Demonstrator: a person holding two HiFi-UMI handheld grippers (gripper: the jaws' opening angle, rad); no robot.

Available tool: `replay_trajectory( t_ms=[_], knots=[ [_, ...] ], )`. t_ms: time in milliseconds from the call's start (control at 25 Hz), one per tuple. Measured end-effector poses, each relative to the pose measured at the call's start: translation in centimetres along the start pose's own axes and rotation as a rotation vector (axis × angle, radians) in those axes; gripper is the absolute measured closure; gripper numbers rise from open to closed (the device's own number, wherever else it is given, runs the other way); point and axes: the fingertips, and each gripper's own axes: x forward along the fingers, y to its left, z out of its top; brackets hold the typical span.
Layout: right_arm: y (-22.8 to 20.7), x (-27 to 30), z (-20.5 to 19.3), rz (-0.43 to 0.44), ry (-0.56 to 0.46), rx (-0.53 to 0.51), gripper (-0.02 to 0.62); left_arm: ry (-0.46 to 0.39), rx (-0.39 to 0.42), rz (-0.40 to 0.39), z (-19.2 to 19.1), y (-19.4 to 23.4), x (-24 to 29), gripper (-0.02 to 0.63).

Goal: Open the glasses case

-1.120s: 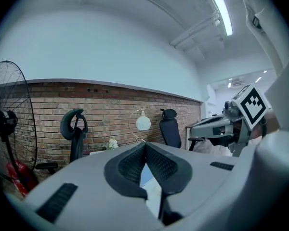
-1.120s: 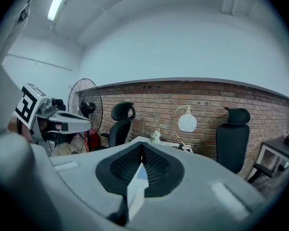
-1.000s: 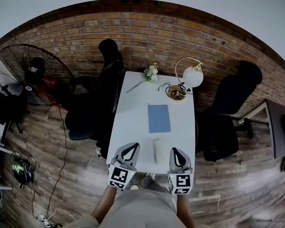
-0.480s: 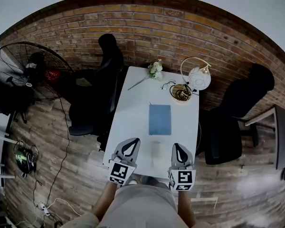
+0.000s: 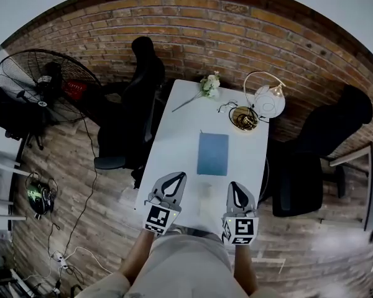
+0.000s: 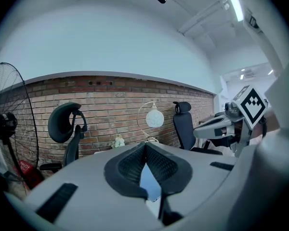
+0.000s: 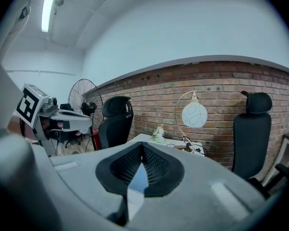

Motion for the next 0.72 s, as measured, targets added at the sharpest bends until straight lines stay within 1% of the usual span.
replay_trajectory(
  t_ms=[120,280,600,720],
  knots=[
    [0.0,0.3,-0.5,0.017,0.005,0.001,0.589,0.005,0.005,-0.004,-0.3,-0.2,0.7,0.603],
    [-0.1,0.6,-1.8,0.043,0.023,-0.002,0.589,0.031,0.016,-0.023,-1.5,-1.0,1.8,0.603],
    [0.8,1.0,-5.9,0.102,0.114,0.007,0.584,0.107,0.041,-0.087,-4.8,-2.8,2.7,0.603],
    [1.5,0.6,-7.7,0.108,0.151,0.022,0.580,0.137,0.047,-0.109,-6.2,-3.5,2.7,0.603]
  ],
)
